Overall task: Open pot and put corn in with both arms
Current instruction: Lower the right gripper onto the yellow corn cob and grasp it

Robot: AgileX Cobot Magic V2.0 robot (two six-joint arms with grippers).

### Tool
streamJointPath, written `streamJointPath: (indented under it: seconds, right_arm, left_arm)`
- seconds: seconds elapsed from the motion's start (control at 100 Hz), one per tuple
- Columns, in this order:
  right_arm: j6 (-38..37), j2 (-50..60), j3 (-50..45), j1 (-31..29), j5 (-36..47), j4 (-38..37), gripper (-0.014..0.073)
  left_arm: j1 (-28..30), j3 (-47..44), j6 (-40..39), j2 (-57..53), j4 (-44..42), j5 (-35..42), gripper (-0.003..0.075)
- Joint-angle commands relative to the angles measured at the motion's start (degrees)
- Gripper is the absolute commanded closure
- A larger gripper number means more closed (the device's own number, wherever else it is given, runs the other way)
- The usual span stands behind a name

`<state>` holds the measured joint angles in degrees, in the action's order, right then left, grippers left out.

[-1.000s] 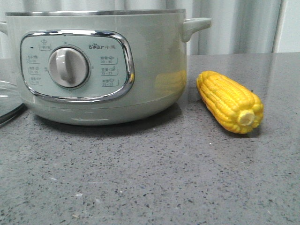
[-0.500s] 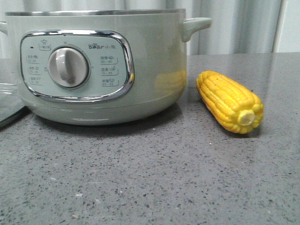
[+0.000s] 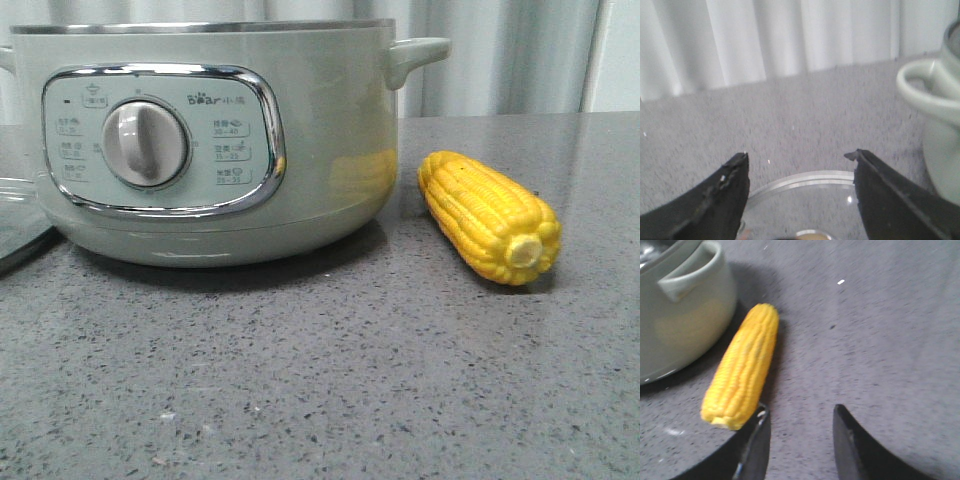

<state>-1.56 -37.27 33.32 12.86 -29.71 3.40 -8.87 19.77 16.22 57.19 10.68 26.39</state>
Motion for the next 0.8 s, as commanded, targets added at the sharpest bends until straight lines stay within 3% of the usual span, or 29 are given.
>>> streamJointPath:
  seconds: [0.0, 0.09, 0.28, 0.55, 0.79]
  right_arm:
    - [0.12, -5.42, 4.09, 1.99, 2.98, 1.21, 0.0364]
    - [0.12, -11.44, 7.43, 3.93, 2.33, 2.35, 0.0352]
    - [0.12, -23.99, 15.51, 5.41, -2.33, 3.54, 0.0193]
    - [0.12, -37.55, 25.69, 5.41, -11.74, 8.47, 0.0189]
    - [0.12, -44.23, 28.87, 5.41, -16.37, 8.74, 0.0190]
  left_arm:
    - [-0.35, 1.68, -0.03, -4.20, -0.22, 4.22, 0.0309]
    - [-0.35, 1.68, -0.03, -7.69, -0.22, 4.22, 0.0309]
    - [-0.35, 1.68, -0.03, -15.14, -0.22, 3.86, 0.0309]
    - [-0.35, 1.68, -0.03, -22.76, -0.22, 3.72, 0.0310]
    - [-0.35, 1.68, -0.03, -23.32, -0.22, 3.72, 0.0310]
